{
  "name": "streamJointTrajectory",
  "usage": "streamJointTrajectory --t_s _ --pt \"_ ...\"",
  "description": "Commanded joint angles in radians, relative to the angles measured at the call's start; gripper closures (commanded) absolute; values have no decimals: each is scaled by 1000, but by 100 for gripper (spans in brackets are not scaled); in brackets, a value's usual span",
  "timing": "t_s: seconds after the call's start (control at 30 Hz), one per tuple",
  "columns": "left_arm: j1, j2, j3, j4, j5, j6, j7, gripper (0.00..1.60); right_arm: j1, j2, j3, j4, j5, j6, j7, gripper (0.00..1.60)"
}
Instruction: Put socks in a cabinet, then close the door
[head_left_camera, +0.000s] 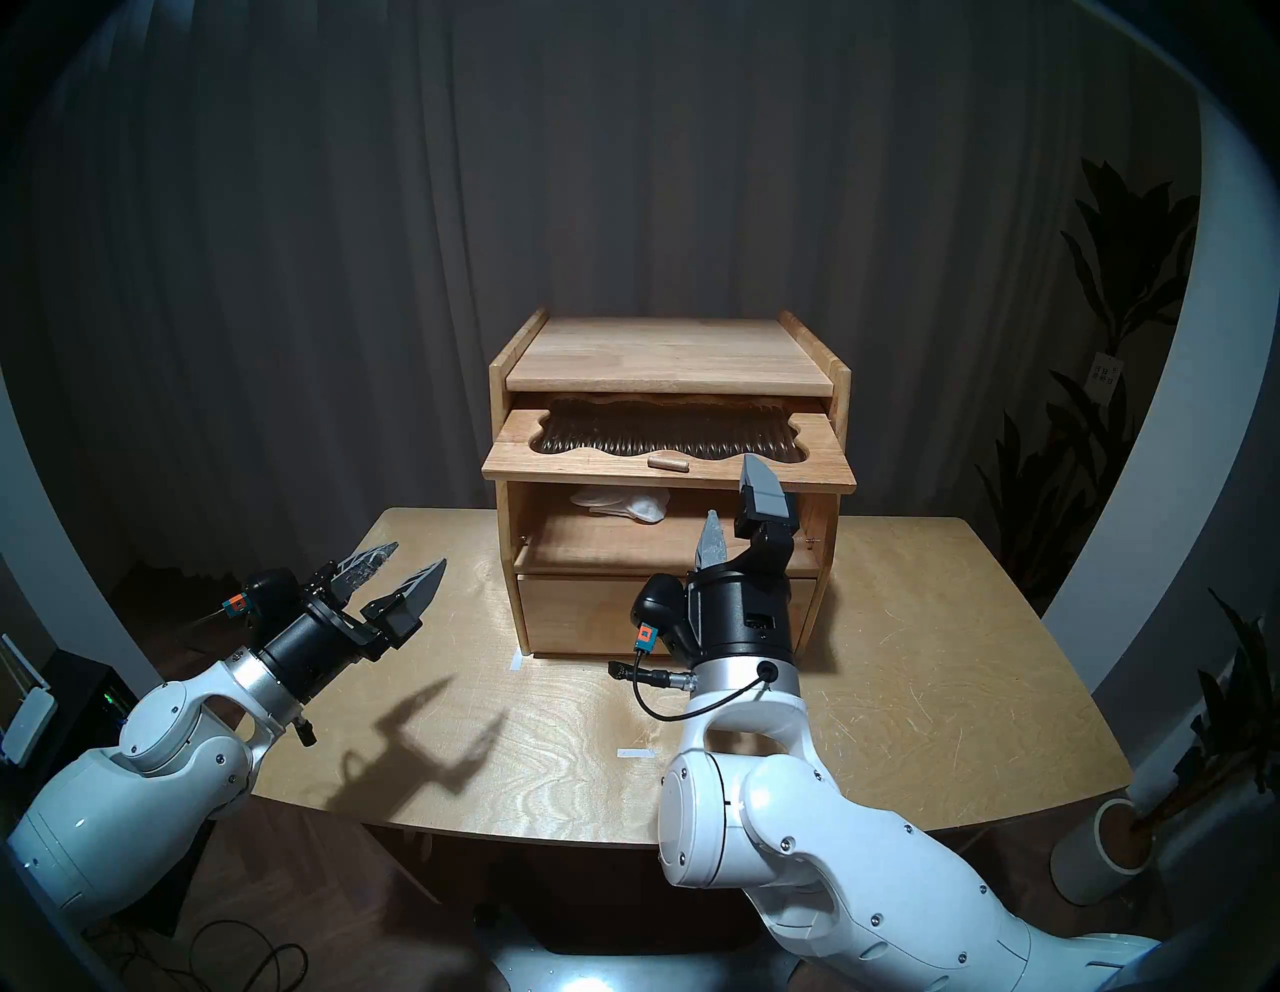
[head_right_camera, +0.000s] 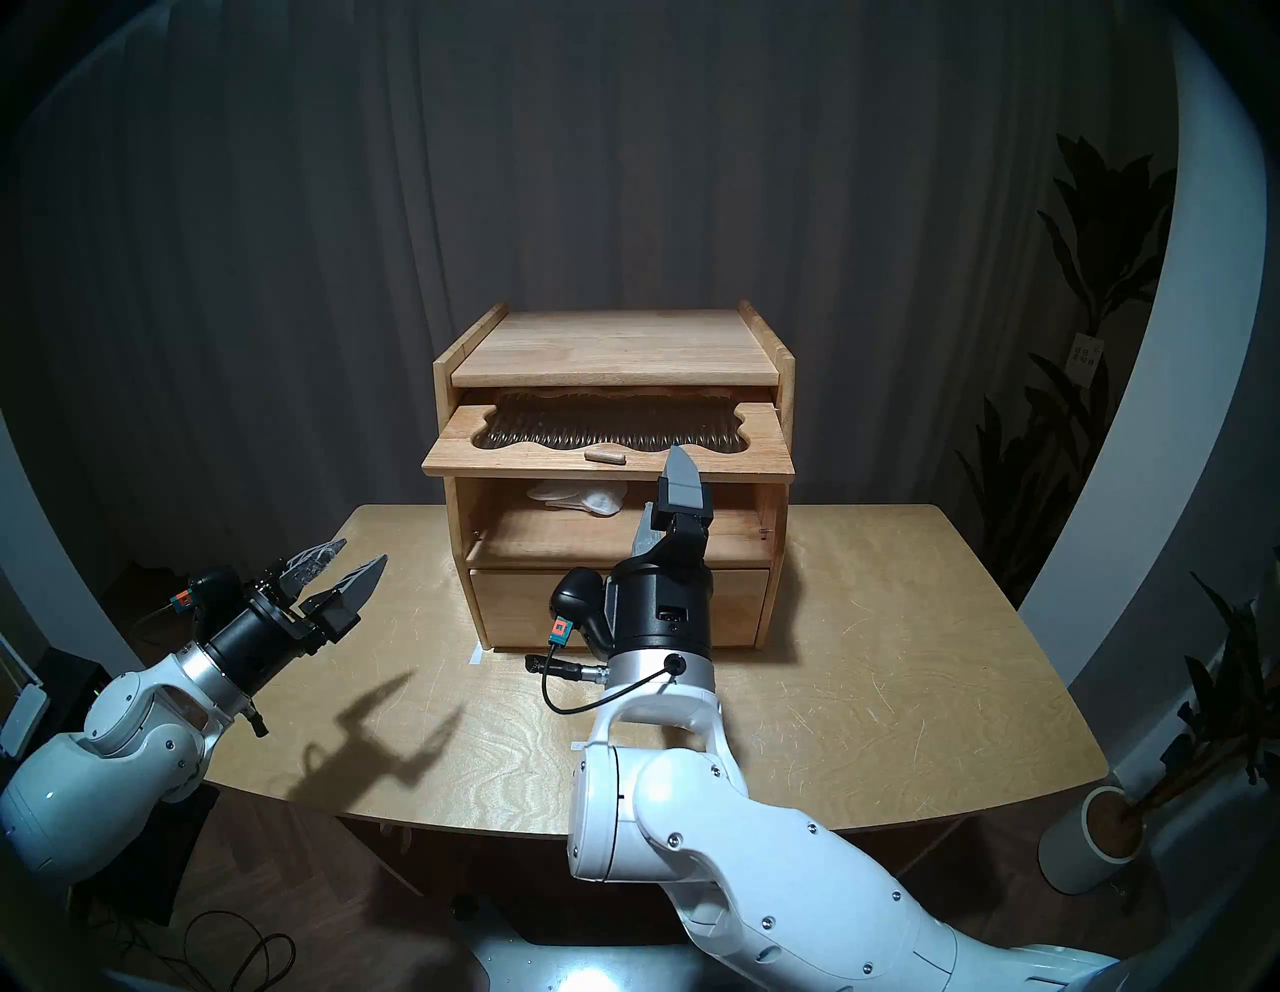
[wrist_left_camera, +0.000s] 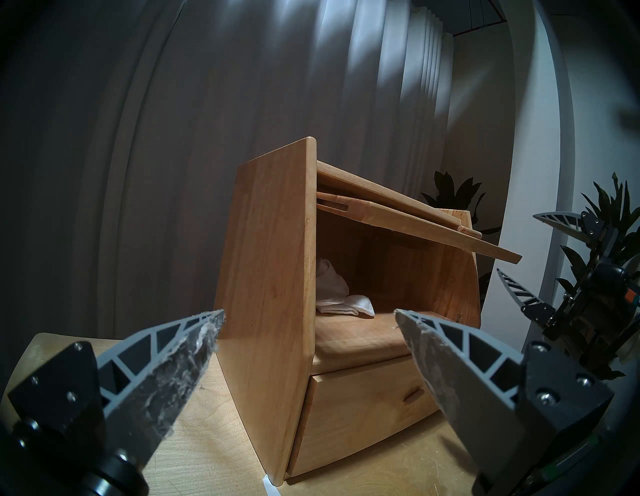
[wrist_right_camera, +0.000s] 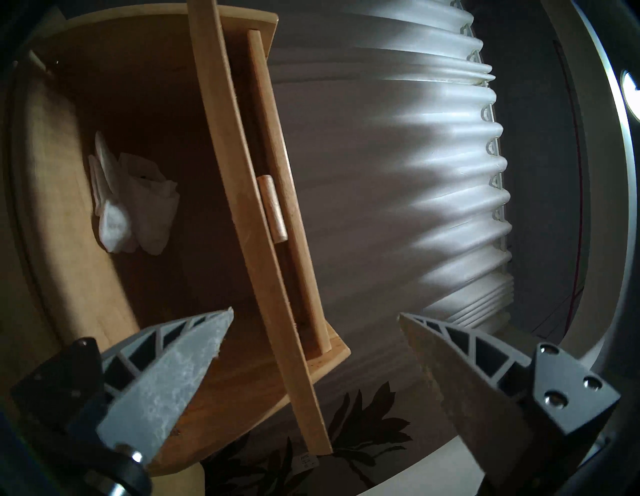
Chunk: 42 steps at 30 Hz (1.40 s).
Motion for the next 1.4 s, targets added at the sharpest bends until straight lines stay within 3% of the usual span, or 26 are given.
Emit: streamJointTrajectory --t_s 0.0,0.33,0.67,0.7,0.73,0.77,1.17,1.37 --pt "-6 -1 -12 -8 0 -8 2 0 53 -120 22 18 -36 -1 8 0" --pt "-5 -2 -13 -9 0 -9 2 0 70 -198 72 55 -95 -1 75 0" --pt "-4 -2 -13 -9 0 -9 2 0 60 -216 115 57 -193 -1 179 0" --pt "-4 -2 -14 -9 0 -9 3 0 63 -213 111 55 -199 -1 194 107" --pt "-4 -2 -14 -9 0 -9 3 0 63 -208 105 52 -205 -1 208 153" --pt "-4 -2 -14 -9 0 -9 3 0 63 -205 100 51 -213 -1 218 160" --pt "-5 -2 -12 -8 0 -8 2 0 57 -112 18 -16 -263 -1 297 160" --pt "-6 -1 -12 -8 0 -8 2 0 20 -88 53 -65 -291 -1 302 160"
